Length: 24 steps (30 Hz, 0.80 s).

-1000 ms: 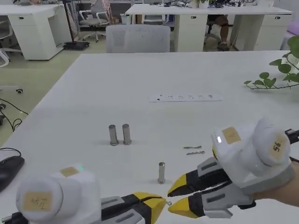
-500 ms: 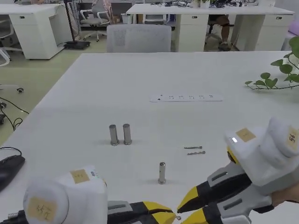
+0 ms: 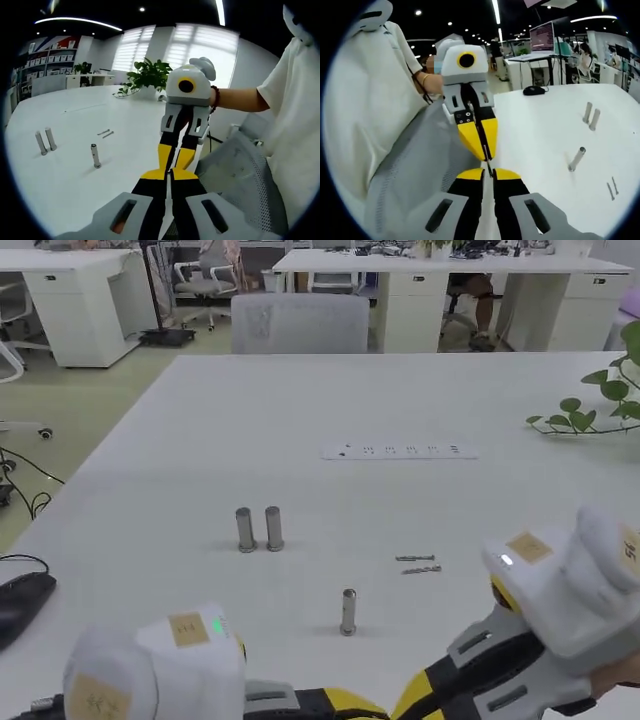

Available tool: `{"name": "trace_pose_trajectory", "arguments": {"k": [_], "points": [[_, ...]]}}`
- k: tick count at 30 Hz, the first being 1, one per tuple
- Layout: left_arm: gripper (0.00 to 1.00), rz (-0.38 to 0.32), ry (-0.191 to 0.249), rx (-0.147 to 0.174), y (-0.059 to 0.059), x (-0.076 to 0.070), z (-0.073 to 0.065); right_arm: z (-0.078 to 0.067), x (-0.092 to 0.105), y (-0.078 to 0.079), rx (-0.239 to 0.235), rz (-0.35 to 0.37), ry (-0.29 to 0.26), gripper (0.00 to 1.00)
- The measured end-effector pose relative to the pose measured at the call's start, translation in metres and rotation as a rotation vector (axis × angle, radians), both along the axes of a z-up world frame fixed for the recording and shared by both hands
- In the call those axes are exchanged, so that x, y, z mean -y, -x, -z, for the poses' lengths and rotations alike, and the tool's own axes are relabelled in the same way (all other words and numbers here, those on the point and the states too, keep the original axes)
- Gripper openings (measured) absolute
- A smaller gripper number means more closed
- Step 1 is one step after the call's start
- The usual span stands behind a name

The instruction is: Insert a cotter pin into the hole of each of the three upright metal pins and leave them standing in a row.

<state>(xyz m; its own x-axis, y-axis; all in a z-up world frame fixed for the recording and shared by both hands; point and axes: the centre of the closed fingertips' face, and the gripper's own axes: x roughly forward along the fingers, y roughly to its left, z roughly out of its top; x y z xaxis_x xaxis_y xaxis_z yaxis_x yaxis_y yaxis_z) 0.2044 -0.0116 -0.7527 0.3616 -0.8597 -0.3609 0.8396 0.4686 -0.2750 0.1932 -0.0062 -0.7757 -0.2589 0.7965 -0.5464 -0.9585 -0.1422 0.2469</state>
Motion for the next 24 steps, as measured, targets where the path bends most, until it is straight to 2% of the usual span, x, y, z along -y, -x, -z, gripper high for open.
{"name": "trace_pose_trajectory", "arguments": {"k": [12,15,17,24], "points": [[0.0,0.049,-0.011,0.009,0.0101,0.0032,0.0004,0.0004,0.0032,0.0087,-0.018,-0.029,0.004,0.05],[0.0,0.051,-0.016,0.013,0.0106,0.0034,0.0008,0.0002,0.0034,0.0097,0.005,-0.041,0.003,0.04],[0.0,0.042,-0.019,0.004,0.01,0.0029,0.002,0.001,0.0036,0.0087,0.021,-0.045,0.008,0.03],[0.01,0.02,-0.022,0.025,0.0051,0.0023,0.0009,-0.0016,0.0041,0.004,0.077,-0.057,0.028,0.03]]}}
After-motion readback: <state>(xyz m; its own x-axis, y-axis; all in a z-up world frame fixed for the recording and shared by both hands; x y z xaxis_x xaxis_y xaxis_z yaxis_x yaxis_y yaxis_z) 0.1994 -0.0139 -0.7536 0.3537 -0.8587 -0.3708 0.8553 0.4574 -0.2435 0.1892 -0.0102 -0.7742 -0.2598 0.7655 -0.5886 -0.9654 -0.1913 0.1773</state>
